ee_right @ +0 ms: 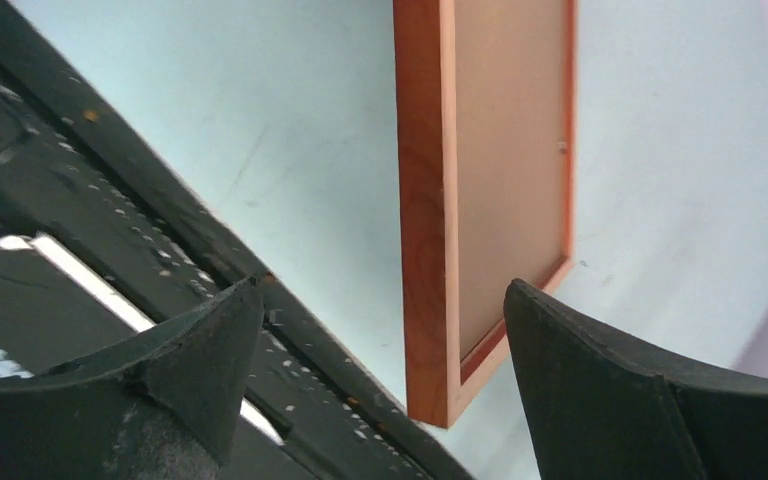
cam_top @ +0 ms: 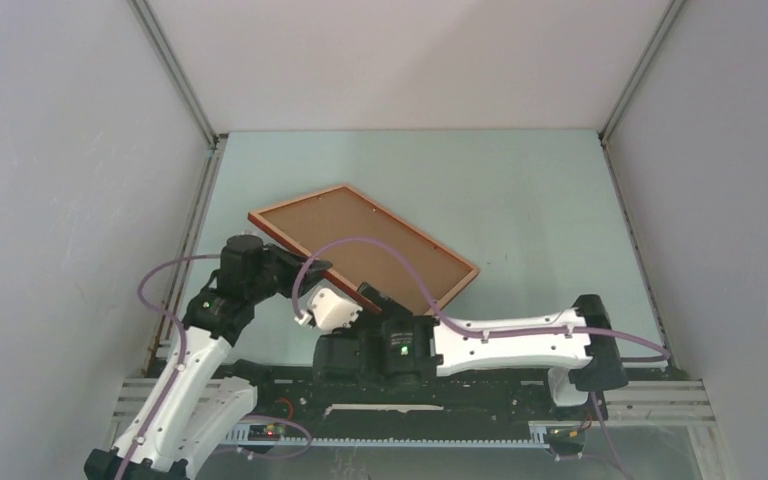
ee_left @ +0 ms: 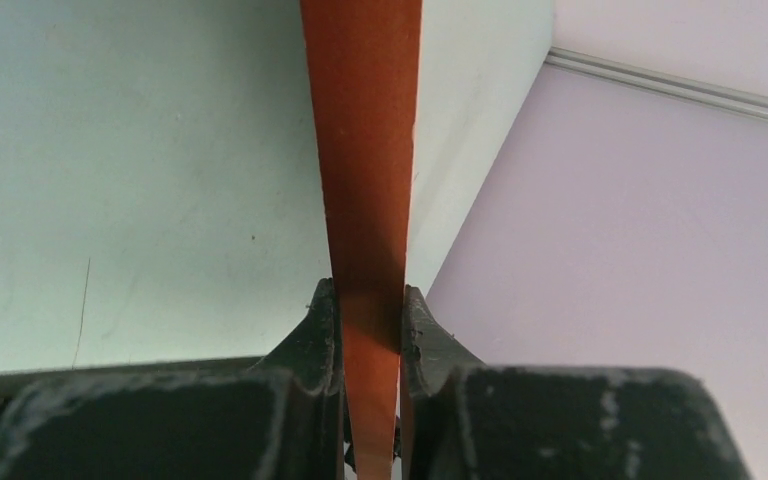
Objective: Put the photo into the frame
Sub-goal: Turn over the photo frame at the center of the board.
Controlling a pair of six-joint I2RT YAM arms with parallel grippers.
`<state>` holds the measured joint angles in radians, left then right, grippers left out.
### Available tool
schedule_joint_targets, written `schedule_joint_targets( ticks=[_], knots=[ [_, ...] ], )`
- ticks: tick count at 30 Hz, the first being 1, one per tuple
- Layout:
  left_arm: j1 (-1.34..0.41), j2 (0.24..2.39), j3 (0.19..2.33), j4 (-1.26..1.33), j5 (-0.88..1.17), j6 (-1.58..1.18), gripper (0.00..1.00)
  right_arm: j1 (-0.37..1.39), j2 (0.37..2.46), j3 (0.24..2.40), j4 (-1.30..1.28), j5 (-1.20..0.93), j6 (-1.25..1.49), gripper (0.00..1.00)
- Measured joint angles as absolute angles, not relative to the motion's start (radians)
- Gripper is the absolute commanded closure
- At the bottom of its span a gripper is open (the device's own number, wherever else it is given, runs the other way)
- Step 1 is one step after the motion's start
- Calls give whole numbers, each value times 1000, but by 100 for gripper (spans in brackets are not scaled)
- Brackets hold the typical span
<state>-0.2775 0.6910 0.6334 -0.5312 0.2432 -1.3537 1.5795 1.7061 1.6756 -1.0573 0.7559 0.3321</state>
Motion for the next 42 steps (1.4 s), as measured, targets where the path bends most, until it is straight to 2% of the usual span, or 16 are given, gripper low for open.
schedule_joint_targets(
  ticks=[8, 14, 18, 21, 23, 24, 25, 27, 28, 30, 32, 34, 36, 42],
  knots=[
    [-277, 732, 825, -787, 219, -1363, 100, 1591, 1828, 1766, -1225, 894, 334, 11],
    [-276, 733, 863, -851, 211, -1365, 100, 1590, 1895, 1835, -1346, 970, 350, 33],
    [-274, 738, 875, -866, 212, -1374, 100, 1585, 1907, 1860, -1379, 982, 350, 42],
    [-274, 752, 893, -874, 212, -1379, 100, 1582, 1907, 1861, -1377, 981, 345, 54],
    [-271, 756, 901, -877, 212, -1388, 100, 1578, 1907, 1861, -1371, 976, 339, 58],
    [-268, 757, 904, -879, 212, -1389, 100, 1575, 1907, 1861, -1365, 973, 334, 66],
    [-264, 758, 907, -880, 212, -1392, 100, 1570, 1906, 1861, -1357, 967, 329, 80],
    [-255, 763, 914, -880, 212, -1396, 100, 1559, 1906, 1860, -1341, 949, 292, 97],
    [-252, 766, 917, -880, 213, -1393, 96, 1557, 1906, 1859, -1334, 937, 263, 100],
    [-249, 775, 921, -864, 219, -1377, 59, 1552, 1903, 1855, -1322, 928, 224, 100],
    [-242, 783, 924, -856, 224, -1364, 28, 1540, 1893, 1855, -1309, 916, 202, 100],
    [-235, 790, 931, -845, 233, -1346, 5, 1514, 1881, 1865, -1304, 881, 170, 100],
    [-229, 792, 962, -830, 237, -1324, 0, 1476, 1870, 1888, -1297, 849, 142, 100],
    [-207, 788, 1171, -854, 114, -1191, 0, 1278, 1795, 1994, -1285, 669, 67, 100]
  ],
)
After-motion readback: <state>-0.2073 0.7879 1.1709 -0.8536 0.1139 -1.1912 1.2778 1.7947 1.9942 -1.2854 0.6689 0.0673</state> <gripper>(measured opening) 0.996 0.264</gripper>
